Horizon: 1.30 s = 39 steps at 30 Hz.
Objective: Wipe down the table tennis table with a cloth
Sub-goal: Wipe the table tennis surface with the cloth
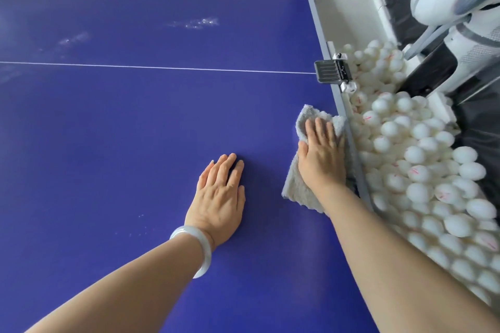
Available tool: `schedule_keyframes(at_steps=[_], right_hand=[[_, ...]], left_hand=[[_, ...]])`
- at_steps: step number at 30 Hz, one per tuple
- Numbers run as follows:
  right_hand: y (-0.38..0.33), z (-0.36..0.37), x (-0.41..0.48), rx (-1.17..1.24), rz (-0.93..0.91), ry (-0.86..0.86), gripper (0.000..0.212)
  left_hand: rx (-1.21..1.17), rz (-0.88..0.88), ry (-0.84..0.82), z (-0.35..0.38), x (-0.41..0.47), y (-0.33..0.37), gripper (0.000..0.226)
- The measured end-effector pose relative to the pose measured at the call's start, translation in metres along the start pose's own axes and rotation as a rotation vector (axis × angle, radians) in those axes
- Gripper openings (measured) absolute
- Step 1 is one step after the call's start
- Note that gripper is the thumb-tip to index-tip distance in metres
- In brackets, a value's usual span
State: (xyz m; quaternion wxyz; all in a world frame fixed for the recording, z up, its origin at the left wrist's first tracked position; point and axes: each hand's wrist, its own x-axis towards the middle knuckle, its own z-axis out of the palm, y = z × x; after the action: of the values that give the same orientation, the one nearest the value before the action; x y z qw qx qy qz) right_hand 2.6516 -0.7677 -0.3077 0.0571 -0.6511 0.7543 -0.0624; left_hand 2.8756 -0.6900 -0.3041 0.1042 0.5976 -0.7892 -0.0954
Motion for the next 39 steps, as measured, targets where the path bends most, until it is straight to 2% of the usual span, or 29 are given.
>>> schedule_keyframes(at_steps=[1,4,7,9,13,18,23,25,28,30,31,32,33,35,36,37,39], right_hand=[[-0.013,0.006,-0.019,0.009,-0.036,0.019,0.056],[-0.026,0.016,-0.119,0.031,-0.377,-0.005,0.056],[0.015,0.006,-0.151,0.005,-0.584,-0.08,0.054],[0.031,-0.002,-0.122,-0.042,-0.515,-0.036,0.053],[0.019,0.002,-0.063,-0.058,-0.121,-0.016,0.054],[0.019,0.006,-0.06,-0.027,-0.112,-0.024,0.052],[0.002,-0.001,-0.077,0.019,-0.054,-0.064,0.054],[-0.021,0.001,-0.117,0.04,-0.161,-0.072,0.054],[-0.046,0.012,-0.2,0.034,-0.532,-0.103,0.054],[-0.031,0.006,-0.199,0.012,-0.731,-0.184,0.053],[-0.019,0.004,-0.18,-0.005,-0.762,-0.17,0.052],[-0.009,0.0,-0.156,0.007,-0.707,-0.151,0.05],[-0.002,-0.004,-0.127,0.041,-0.572,-0.125,0.049],[0.003,-0.011,-0.075,0.102,-0.192,-0.099,0.048],[-0.004,-0.011,-0.065,0.099,-0.063,-0.1,0.049],[-0.019,-0.01,-0.068,0.092,-0.015,-0.096,0.051],[-0.049,0.001,-0.113,0.089,-0.147,-0.077,0.055]], left_hand=[[-0.005,0.003,-0.001,0.0,0.0,-0.001,0.05],[-0.034,0.015,-0.011,-0.001,0.001,-0.003,0.052],[-0.04,0.02,0.001,0.001,0.001,-0.004,0.052],[-0.034,0.021,0.008,0.004,0.001,-0.005,0.052],[-0.031,0.015,0.006,0.005,-0.001,-0.007,0.052],[-0.091,0.062,-0.026,-0.019,-0.022,-0.002,0.045],[0.083,0.003,-0.085,-0.025,-0.1,-0.006,0.058],[0.092,-0.015,-0.122,-0.02,-0.11,-0.011,0.06],[0.076,-0.019,-0.089,-0.016,-0.107,-0.014,0.058],[0.063,-0.021,-0.087,-0.015,-0.107,-0.013,0.057],[0.067,-0.02,-0.084,-0.014,-0.107,-0.014,0.057],[0.069,-0.02,-0.082,-0.013,-0.107,-0.014,0.058],[0.067,-0.021,-0.08,-0.012,-0.108,-0.015,0.058],[0.069,-0.019,-0.072,-0.011,-0.108,-0.015,0.058],[0.07,-0.016,-0.068,-0.011,-0.108,-0.016,0.058],[0.069,-0.015,-0.068,-0.01,-0.108,-0.016,0.058],[0.067,-0.016,-0.066,-0.012,-0.108,-0.016,0.057]])
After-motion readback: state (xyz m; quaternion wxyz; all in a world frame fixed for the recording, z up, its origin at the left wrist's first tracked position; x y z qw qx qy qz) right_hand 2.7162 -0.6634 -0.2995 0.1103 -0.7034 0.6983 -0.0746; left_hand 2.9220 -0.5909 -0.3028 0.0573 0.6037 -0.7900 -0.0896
